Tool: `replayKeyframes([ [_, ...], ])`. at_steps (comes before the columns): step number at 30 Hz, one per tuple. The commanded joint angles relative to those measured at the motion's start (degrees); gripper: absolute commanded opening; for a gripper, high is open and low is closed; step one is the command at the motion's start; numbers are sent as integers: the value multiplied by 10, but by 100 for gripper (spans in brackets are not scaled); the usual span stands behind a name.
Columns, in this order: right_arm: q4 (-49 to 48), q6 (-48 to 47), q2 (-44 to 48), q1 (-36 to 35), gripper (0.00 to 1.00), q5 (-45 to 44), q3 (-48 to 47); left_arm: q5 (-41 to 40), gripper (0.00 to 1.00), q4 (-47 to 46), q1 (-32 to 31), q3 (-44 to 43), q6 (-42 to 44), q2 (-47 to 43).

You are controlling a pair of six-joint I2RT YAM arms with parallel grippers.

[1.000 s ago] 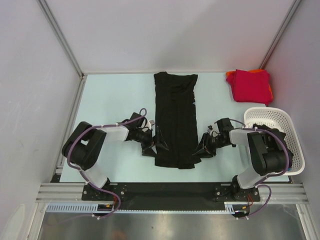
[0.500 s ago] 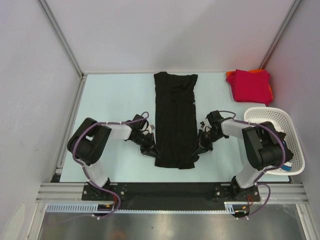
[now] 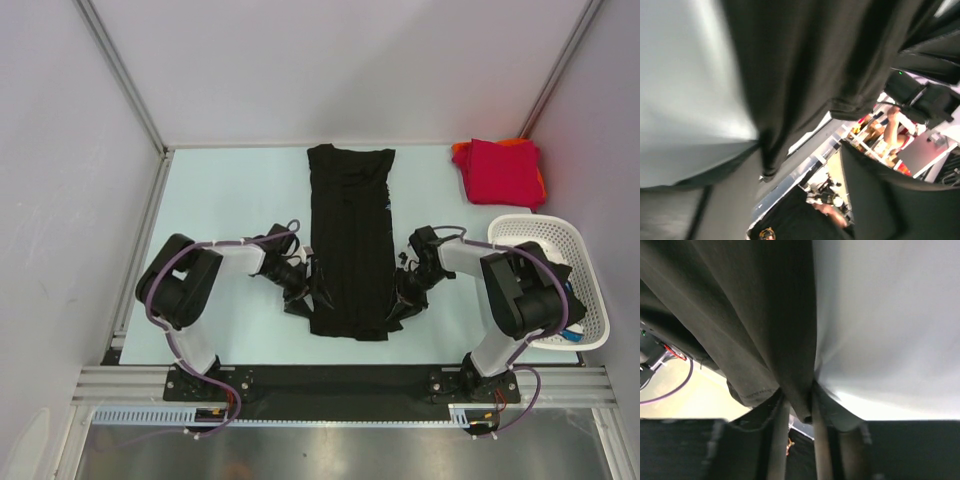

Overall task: Fold and stack the t-shirts
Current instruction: Grab the bottom of the folded rectangular tshirt with both arms

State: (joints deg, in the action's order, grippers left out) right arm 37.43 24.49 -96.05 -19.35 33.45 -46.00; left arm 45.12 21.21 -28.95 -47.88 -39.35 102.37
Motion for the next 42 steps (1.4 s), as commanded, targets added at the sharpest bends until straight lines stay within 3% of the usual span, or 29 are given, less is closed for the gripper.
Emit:
replayKeyframes([
  [1,32,-11,15,-2,32,-12,-12,-148,85,42,0,21,50,18],
  [5,50,-20,38,6,43,-23,-12,-156,92,51,0,29,52,11],
  [8,47,-24,48,19,46,-30,-1,-156,92,52,1,38,52,20],
  [20,-4,-5,17,5,46,-12,28,-152,93,45,-8,32,46,51],
  [28,-120,45,-9,-15,46,35,65,-137,89,26,-17,13,46,58],
  [31,-128,50,-31,-22,45,39,58,-135,70,26,-17,13,49,63],
  [32,-127,50,-37,-23,42,38,55,-133,49,26,-17,13,51,66],
  [34,-109,47,-51,-26,29,31,36,-136,27,26,-17,16,54,69],
  [35,-102,43,-54,-27,22,26,29,-133,4,26,-17,17,57,73],
  [37,-79,42,-51,-29,4,5,9,-135,0,30,-17,19,59,74],
  [38,-71,40,-49,-29,0,-6,5,-137,0,31,-18,19,60,72],
  [42,-25,36,-17,-30,0,-33,-15,-163,0,60,-16,19,72,31],
])
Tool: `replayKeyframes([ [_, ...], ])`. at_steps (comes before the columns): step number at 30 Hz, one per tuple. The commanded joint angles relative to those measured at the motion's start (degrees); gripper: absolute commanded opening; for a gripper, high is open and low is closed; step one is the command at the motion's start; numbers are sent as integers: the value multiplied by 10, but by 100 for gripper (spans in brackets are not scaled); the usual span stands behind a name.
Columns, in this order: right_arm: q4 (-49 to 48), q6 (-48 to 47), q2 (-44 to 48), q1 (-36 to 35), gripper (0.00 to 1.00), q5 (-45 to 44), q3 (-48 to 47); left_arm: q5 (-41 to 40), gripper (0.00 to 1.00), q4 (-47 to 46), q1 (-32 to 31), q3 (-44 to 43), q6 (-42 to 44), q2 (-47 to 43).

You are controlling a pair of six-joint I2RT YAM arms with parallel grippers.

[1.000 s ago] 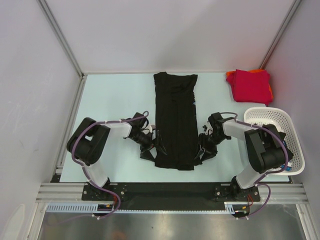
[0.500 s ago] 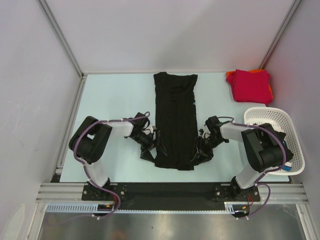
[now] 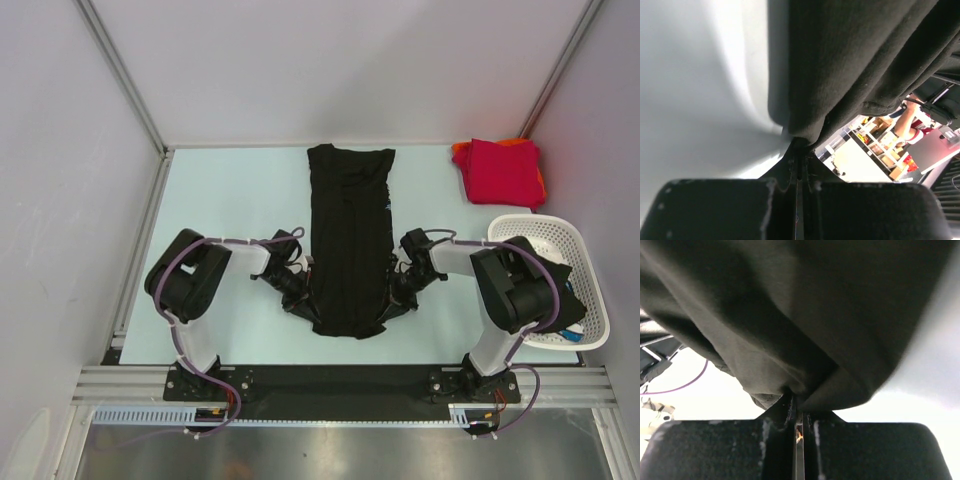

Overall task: Fold and stack the t-shirts
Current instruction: Grab the bottom of the folded rectangular tshirt with both arms, then fold the folded rectangular tshirt in 1/3 of the way

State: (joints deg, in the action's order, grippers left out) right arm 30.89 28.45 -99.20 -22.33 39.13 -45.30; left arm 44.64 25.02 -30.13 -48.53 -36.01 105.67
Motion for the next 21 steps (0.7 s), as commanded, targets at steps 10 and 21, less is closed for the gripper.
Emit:
replayKeyframes([
  [10,145,-12,177,5,0,-129,-75,-214,0,130,11,-2,51,-195],
  [21,62,-24,176,15,0,-129,-116,-239,0,147,10,-162,49,-175],
])
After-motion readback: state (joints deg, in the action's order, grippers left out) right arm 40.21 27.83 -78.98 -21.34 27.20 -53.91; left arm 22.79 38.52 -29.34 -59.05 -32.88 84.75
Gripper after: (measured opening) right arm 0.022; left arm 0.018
